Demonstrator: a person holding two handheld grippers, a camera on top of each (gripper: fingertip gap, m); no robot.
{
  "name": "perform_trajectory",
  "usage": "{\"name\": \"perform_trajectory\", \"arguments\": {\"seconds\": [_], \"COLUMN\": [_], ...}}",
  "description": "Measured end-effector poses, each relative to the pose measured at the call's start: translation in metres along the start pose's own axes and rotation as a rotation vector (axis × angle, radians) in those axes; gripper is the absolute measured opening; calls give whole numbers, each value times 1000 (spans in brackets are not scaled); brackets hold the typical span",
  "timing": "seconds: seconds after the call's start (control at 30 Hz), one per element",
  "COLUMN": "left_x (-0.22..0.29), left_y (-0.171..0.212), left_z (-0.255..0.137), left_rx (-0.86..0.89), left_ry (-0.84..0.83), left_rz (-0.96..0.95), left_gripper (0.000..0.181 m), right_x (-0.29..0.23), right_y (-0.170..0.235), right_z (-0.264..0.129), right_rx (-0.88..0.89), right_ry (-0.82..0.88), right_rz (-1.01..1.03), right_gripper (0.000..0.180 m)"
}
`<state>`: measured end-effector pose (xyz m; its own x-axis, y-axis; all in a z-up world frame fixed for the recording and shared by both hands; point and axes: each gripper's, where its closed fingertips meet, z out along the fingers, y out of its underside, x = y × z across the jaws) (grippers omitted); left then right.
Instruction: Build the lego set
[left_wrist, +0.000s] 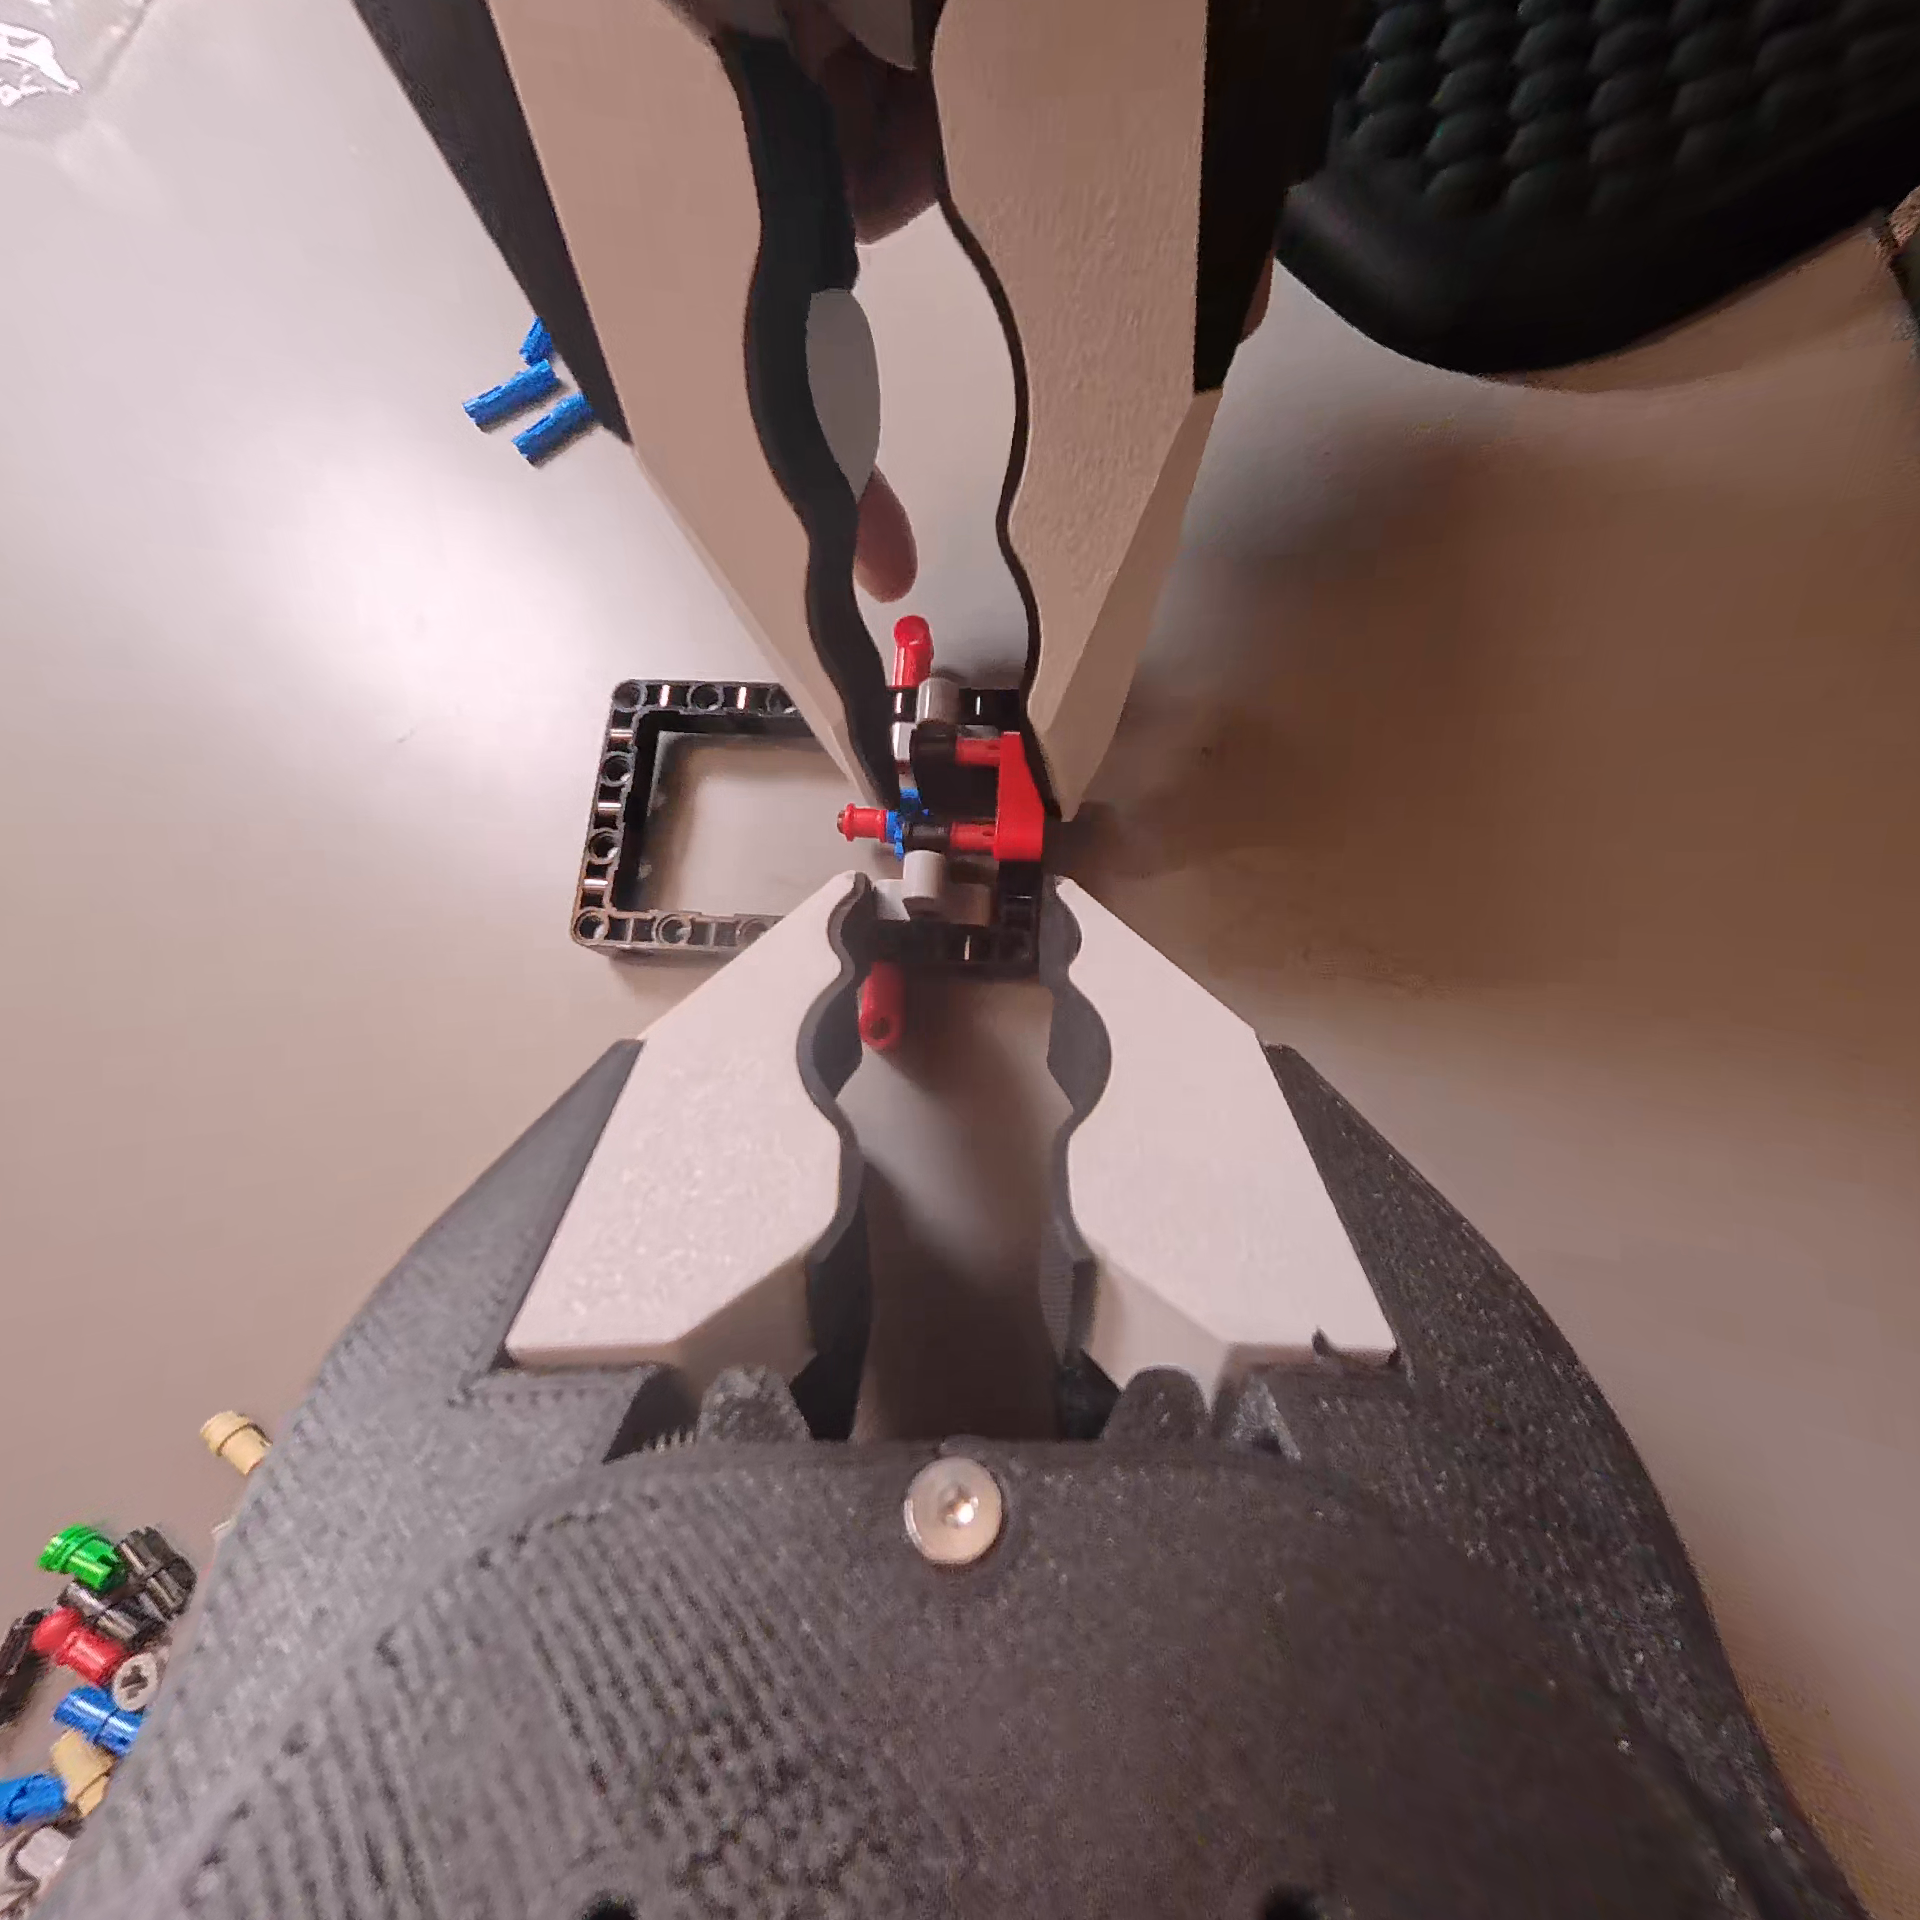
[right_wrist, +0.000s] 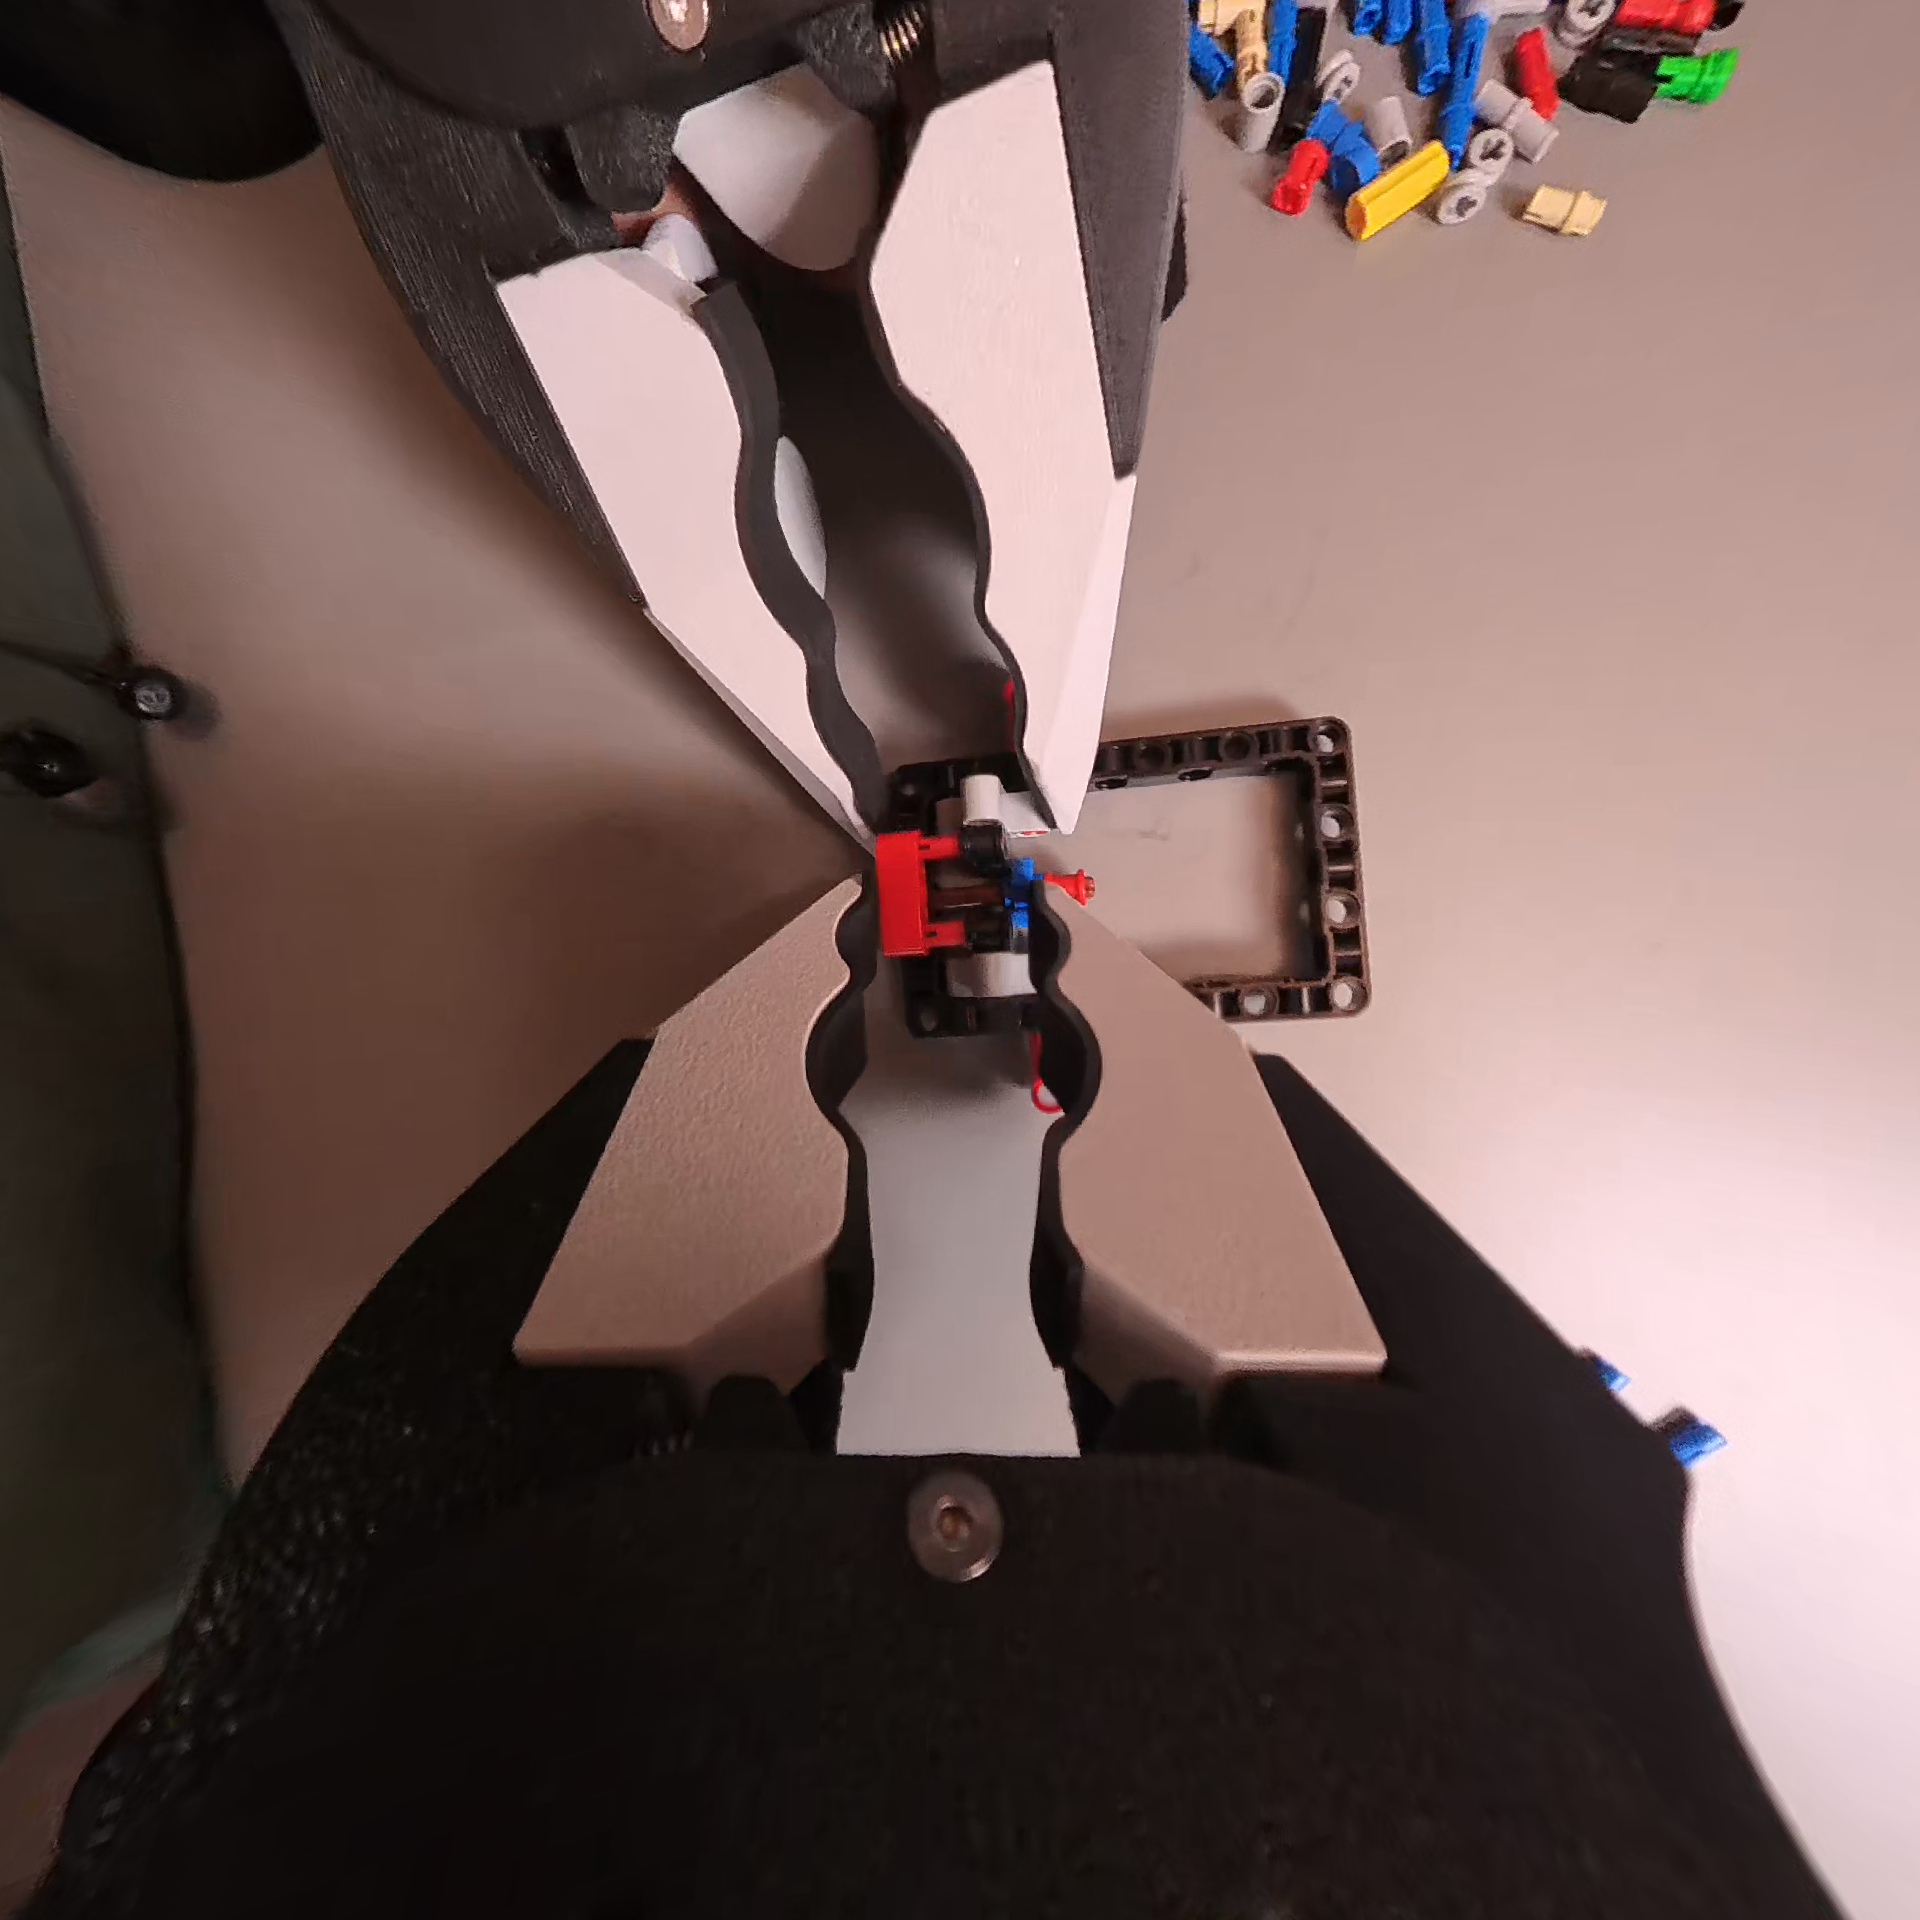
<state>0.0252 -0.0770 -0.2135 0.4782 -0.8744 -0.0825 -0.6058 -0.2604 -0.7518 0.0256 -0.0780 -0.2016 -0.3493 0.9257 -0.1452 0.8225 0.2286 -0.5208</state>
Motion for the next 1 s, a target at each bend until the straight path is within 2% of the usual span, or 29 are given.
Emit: {"name": "perform_trajectory", "arguments": {"seconds": [0.23, 0.67, 1.0], "left_x": [1, 2, 3], "left_y": [0, 0, -1], "left_z": [0, 1, 1], "left_rx": [-3, -2, -2], "left_ry": [4, 18, 24], "left_rz": [15, 4, 2], "left_gripper": [31, 31, 31], "right_x": [-3, -5, -5], "right_y": [-1, -1, 1], "right_z": [1, 0, 0], "right_rx": [-61, -63, -67], "right_ry": [-50, -151, -159], "right_rz": [-94, -37, -36], "right_gripper": [22, 22, 20]}}
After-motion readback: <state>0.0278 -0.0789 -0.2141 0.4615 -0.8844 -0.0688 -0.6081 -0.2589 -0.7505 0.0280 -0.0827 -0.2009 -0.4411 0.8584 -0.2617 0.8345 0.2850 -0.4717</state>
